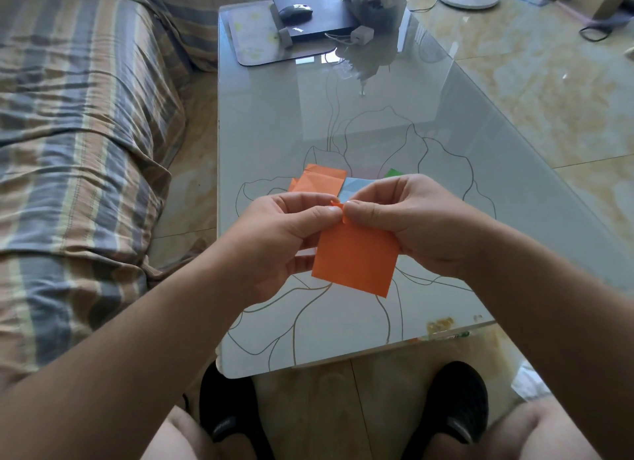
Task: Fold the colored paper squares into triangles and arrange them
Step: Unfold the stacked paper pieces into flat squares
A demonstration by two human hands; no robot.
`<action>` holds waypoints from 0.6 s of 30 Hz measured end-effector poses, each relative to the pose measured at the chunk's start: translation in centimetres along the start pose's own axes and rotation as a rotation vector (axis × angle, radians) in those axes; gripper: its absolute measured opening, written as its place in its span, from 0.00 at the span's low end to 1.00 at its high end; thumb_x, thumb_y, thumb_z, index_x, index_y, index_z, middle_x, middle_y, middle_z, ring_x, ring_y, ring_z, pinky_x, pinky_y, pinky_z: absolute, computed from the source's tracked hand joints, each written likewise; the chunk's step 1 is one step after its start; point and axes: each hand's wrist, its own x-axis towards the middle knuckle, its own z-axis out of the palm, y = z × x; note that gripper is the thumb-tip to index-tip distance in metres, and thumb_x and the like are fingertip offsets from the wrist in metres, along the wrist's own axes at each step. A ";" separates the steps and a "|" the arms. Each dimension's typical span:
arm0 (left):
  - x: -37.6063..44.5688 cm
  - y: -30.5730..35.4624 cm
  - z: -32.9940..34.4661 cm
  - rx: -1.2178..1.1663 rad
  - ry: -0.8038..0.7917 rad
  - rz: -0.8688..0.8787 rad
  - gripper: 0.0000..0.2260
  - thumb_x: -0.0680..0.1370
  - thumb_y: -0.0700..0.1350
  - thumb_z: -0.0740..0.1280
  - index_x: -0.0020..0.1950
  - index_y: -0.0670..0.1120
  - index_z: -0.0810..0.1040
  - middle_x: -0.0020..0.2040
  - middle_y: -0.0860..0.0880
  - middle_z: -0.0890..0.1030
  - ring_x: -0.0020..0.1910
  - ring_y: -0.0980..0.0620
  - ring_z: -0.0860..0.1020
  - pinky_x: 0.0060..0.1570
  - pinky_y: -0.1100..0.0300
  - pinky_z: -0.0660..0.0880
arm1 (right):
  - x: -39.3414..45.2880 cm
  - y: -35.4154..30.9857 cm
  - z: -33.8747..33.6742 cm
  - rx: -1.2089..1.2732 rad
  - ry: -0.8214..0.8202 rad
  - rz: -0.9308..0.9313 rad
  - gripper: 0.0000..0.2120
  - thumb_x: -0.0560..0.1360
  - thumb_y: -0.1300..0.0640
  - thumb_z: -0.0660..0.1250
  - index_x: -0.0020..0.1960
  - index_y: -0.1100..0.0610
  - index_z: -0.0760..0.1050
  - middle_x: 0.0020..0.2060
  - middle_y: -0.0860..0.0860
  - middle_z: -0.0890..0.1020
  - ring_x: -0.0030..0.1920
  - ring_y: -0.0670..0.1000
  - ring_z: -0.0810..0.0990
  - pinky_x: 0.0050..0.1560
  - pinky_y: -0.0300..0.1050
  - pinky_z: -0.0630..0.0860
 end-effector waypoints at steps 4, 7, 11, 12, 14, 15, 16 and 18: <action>-0.1 0.0 0.1 0.009 -0.002 -0.021 0.04 0.77 0.42 0.73 0.51 0.46 0.83 0.47 0.44 0.87 0.47 0.45 0.86 0.52 0.43 0.82 | -0.1 0.0 0.1 -0.055 0.042 -0.012 0.12 0.69 0.49 0.77 0.46 0.56 0.86 0.45 0.56 0.88 0.47 0.57 0.87 0.54 0.58 0.84; -0.1 -0.1 0.0 0.005 -0.023 -0.032 0.04 0.76 0.42 0.74 0.49 0.46 0.83 0.46 0.45 0.87 0.45 0.46 0.86 0.52 0.44 0.81 | -0.1 -0.1 0.3 -0.058 0.061 -0.029 0.04 0.74 0.55 0.76 0.43 0.56 0.86 0.42 0.56 0.87 0.43 0.54 0.86 0.51 0.55 0.82; -0.2 0.0 -0.1 0.005 -0.072 -0.038 0.09 0.70 0.45 0.74 0.49 0.46 0.83 0.47 0.45 0.87 0.48 0.46 0.86 0.55 0.43 0.81 | -0.3 -0.3 0.4 -0.096 0.094 -0.055 0.05 0.76 0.59 0.75 0.42 0.57 0.86 0.41 0.56 0.87 0.41 0.53 0.84 0.51 0.56 0.82; -0.2 0.0 -0.1 0.006 -0.082 -0.032 0.10 0.70 0.46 0.74 0.50 0.46 0.83 0.47 0.44 0.87 0.48 0.45 0.86 0.55 0.43 0.81 | -0.4 -0.4 0.4 -0.116 0.100 -0.066 0.05 0.76 0.59 0.75 0.42 0.56 0.86 0.40 0.56 0.87 0.41 0.52 0.85 0.49 0.55 0.83; -0.2 0.0 0.0 0.004 -0.091 -0.012 0.10 0.71 0.46 0.73 0.50 0.45 0.83 0.48 0.44 0.87 0.49 0.45 0.86 0.55 0.45 0.82 | -0.6 -0.6 0.3 -0.165 0.115 -0.093 0.06 0.77 0.59 0.74 0.41 0.56 0.86 0.39 0.54 0.87 0.40 0.51 0.84 0.46 0.52 0.83; -0.3 0.0 0.0 0.004 -0.089 -0.002 0.09 0.71 0.46 0.73 0.50 0.46 0.84 0.48 0.44 0.87 0.49 0.45 0.86 0.54 0.46 0.82 | -0.7 -0.7 0.3 -0.191 0.123 -0.107 0.07 0.77 0.59 0.74 0.41 0.55 0.86 0.39 0.53 0.87 0.39 0.50 0.84 0.44 0.51 0.82; -0.3 -0.1 0.0 0.007 -0.086 0.007 0.07 0.73 0.45 0.72 0.49 0.46 0.84 0.48 0.44 0.87 0.48 0.46 0.86 0.54 0.47 0.82 | -0.8 -0.8 0.3 -0.215 0.130 -0.119 0.07 0.77 0.59 0.74 0.41 0.55 0.86 0.39 0.53 0.87 0.39 0.51 0.85 0.44 0.51 0.83; -0.2 -0.2 0.1 0.011 -0.083 0.017 0.04 0.75 0.44 0.71 0.49 0.45 0.84 0.46 0.45 0.87 0.46 0.47 0.85 0.51 0.48 0.83 | -0.9 -0.9 0.3 -0.248 0.136 -0.132 0.06 0.77 0.58 0.74 0.42 0.56 0.86 0.42 0.55 0.87 0.42 0.55 0.86 0.46 0.55 0.84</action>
